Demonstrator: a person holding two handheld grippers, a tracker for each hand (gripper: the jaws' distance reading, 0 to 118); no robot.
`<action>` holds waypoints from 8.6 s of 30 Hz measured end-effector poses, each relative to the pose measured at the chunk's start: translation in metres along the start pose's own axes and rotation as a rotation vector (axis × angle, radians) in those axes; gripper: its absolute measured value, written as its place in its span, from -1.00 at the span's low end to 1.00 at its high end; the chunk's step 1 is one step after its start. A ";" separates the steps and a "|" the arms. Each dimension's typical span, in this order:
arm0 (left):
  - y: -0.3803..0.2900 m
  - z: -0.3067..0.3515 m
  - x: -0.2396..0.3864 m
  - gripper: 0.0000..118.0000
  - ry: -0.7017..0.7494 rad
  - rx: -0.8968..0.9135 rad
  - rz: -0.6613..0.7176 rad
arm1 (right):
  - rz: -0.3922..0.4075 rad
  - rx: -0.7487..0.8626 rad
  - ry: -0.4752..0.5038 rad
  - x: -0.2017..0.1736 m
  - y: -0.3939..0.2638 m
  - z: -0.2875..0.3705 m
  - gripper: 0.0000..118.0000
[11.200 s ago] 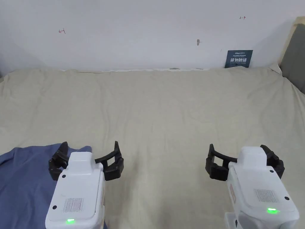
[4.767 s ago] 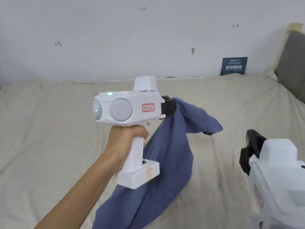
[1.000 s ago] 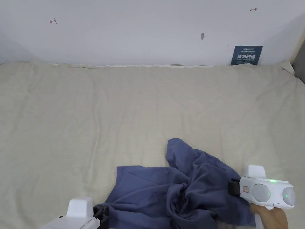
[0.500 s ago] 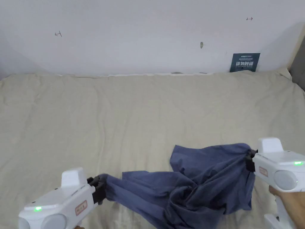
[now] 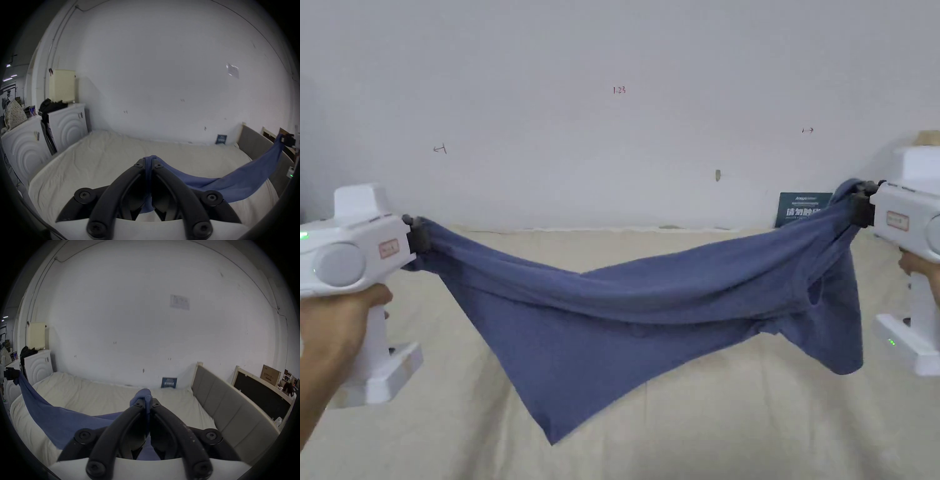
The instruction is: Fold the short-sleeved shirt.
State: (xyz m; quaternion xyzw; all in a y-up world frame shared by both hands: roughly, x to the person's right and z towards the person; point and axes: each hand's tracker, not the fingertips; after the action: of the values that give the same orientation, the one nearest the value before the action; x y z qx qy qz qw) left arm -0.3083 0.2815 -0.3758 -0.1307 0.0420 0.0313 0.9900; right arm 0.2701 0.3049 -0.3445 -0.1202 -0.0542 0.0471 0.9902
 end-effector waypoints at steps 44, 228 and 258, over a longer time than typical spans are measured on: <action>-0.369 0.127 -0.085 -0.90 0.144 -0.609 -0.151 | -0.202 -0.624 0.032 -0.015 -0.374 0.108 -0.90; -0.372 0.129 -0.050 0.62 0.056 -0.597 -0.030 | -0.199 -0.650 0.003 -0.044 -0.388 0.151 0.50; -0.238 0.167 0.013 -1.00 -0.016 -0.092 -0.093 | -0.012 0.076 -0.033 -0.118 -0.204 0.214 -0.98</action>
State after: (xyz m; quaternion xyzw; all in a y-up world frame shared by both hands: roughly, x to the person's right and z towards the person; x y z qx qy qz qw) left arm -0.2659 0.0968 -0.1557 -0.1774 0.0267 -0.0117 0.9837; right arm 0.1442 0.1452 -0.0997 -0.0812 -0.0692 0.0449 0.9933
